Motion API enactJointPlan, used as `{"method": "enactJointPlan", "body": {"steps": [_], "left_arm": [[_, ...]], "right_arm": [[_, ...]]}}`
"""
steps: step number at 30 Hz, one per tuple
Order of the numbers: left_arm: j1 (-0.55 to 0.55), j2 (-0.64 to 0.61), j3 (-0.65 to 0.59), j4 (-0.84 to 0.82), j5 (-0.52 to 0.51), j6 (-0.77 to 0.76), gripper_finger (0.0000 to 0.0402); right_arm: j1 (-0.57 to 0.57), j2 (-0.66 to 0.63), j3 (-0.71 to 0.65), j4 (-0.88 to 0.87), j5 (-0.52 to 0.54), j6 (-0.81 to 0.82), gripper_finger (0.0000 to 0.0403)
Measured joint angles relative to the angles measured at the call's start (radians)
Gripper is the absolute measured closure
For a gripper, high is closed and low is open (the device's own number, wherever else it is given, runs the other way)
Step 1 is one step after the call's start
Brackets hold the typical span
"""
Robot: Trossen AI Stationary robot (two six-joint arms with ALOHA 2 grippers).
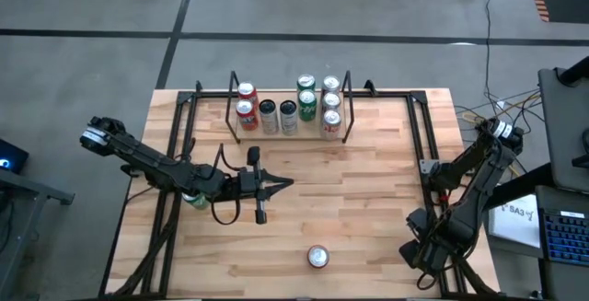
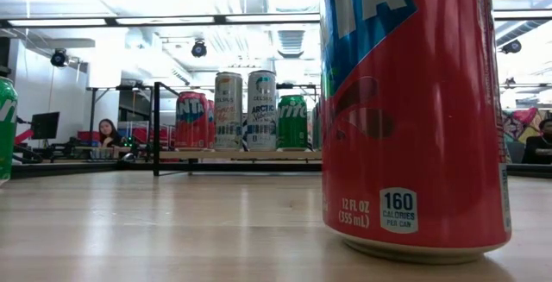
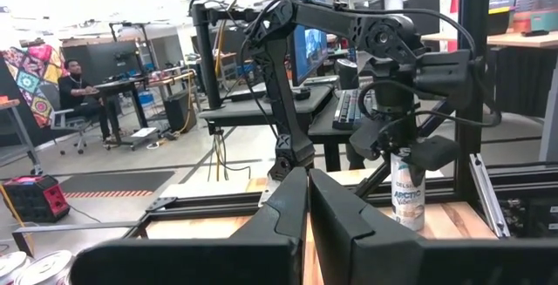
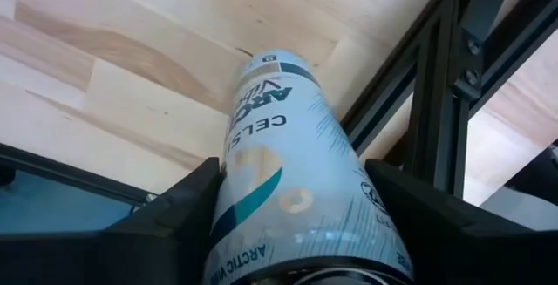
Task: Sort soda cans
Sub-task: Put the white blue soda can on the shelf and align it with the other white blue soda can
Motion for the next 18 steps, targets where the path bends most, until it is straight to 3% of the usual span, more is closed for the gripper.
{"method": "enactJointPlan", "body": {"steps": [7, 13, 18], "left_arm": [[0.000, 0.000, 0.000, -0.004, 0.000, 0.000, 0.0401], [0.000, 0.000, 0.000, -0.005, 0.000, 0.011, 0.0401], [0.000, 0.000, 0.000, -0.005, 0.000, 0.011, 0.0401]], "right_arm": [[0.000, 0.000, 0.031, -0.015, 0.058, -0.001, 0.0166], [-0.031, -0.001, 0.132, -0.145, 0.255, -0.041, 0.0166], [-0.104, -0.002, 0.233, -0.219, 0.438, -0.195, 0.0166]]}}
